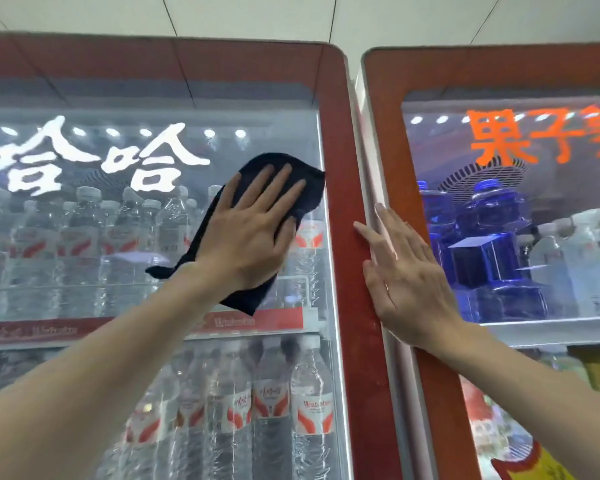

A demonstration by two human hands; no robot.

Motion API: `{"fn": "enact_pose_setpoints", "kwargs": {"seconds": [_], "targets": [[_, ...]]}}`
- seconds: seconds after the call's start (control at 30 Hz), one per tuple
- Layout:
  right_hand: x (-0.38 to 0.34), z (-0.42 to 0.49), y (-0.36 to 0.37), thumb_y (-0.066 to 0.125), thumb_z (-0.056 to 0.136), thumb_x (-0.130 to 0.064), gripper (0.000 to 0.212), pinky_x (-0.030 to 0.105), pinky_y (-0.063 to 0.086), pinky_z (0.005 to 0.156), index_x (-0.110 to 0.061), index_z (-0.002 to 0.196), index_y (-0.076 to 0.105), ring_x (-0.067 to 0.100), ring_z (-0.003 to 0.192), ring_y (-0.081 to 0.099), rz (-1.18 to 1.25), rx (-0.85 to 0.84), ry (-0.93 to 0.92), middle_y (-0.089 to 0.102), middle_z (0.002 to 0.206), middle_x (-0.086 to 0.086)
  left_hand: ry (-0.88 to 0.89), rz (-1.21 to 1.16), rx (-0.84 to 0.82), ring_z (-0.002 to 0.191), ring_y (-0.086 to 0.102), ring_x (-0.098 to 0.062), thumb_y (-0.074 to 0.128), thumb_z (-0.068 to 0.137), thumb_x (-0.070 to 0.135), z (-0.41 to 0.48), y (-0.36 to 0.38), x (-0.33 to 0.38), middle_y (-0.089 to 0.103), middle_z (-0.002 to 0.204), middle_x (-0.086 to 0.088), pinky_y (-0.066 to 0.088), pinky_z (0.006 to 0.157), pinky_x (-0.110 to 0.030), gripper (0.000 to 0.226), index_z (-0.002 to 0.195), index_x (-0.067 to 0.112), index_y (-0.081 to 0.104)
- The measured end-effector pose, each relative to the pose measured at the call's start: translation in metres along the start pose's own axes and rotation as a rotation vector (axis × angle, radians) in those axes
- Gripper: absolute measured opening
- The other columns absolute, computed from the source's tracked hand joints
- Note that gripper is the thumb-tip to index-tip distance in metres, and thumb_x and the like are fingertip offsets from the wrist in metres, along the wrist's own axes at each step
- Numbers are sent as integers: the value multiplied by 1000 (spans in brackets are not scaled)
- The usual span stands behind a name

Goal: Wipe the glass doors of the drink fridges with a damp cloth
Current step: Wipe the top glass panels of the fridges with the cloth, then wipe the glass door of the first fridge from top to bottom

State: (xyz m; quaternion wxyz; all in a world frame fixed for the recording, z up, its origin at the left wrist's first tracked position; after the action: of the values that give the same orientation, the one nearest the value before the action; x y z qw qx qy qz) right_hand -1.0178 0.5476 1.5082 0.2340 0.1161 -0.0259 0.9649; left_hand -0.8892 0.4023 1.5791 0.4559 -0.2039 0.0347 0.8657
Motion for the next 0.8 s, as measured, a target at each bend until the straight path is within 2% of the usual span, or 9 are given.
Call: {"fn": "enact_pose_setpoints", "kwargs": {"seconds": [0.13,0.27,0.33,0.4,0.5,0.57,0.63,0.7,0.8], "targets": [[0,-1,0,32,105,-33,53,45,23,127,-22,155,42,29,155,24,24,6,6,28,168,11,-131,8,13,157,-6,-10,6,101,46,13,4,4,-4,170,9,-4,127,-48,62,162,33,3],[-2,-3,-5,35,105,-27,50,48,32,123,-20,153,48,31,151,32,44,35,-2,37,161,13,-167,-4,51,157,-2,-14,8,102,45,-16,9,24,0,171,5,-2,127,-50,63,162,29,6],[1,-6,-13,41,102,-19,47,47,40,116,-17,147,55,32,144,41,60,86,3,44,154,15,-117,5,82,158,6,-18,16,104,42,-42,12,55,10,171,0,5,127,-53,61,162,25,16],[6,-8,-18,44,98,-13,47,46,42,114,-14,143,57,33,142,43,55,127,39,45,153,16,-41,22,78,157,11,-21,23,105,39,-75,18,83,16,169,-3,12,125,-56,59,161,21,24],[18,-17,-18,43,97,-12,54,48,33,122,-6,151,46,37,149,35,30,69,55,35,162,20,97,19,7,157,11,-22,21,105,40,-92,23,104,17,169,-2,15,124,-57,59,161,22,24],[21,-24,-16,43,96,-11,57,48,26,126,-5,153,44,38,152,30,19,44,34,33,163,22,141,35,-16,157,11,-21,20,104,41,-72,23,99,17,169,-2,13,125,-56,60,161,25,22],[21,-25,-15,44,96,-11,56,47,24,127,-6,152,46,38,153,30,13,50,20,34,162,23,60,33,-1,157,9,-19,18,103,41,-34,19,85,15,170,-1,9,126,-53,61,162,26,20],[19,-24,-15,45,96,-11,56,48,26,126,-7,151,46,37,153,30,24,59,16,35,162,22,-119,-7,20,158,4,-18,15,102,42,-7,16,75,8,171,-1,2,127,-51,63,163,26,15],[20,-25,-16,45,96,-10,55,50,29,125,-4,151,46,37,153,30,39,67,19,38,161,21,-316,-43,73,158,1,-21,16,102,40,-10,22,91,5,171,-6,-1,127,-53,64,163,22,12]]}}
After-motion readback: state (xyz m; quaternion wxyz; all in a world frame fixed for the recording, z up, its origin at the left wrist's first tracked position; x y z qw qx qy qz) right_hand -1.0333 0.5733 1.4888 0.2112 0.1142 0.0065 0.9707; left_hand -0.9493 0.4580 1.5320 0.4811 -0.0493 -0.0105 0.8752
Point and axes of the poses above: each hand's wrist, its own z-axis towards the middle knuckle, its own y-axis out of the palm, x = y × z, the point moved 9 cm from there along z, towards the middle knuckle
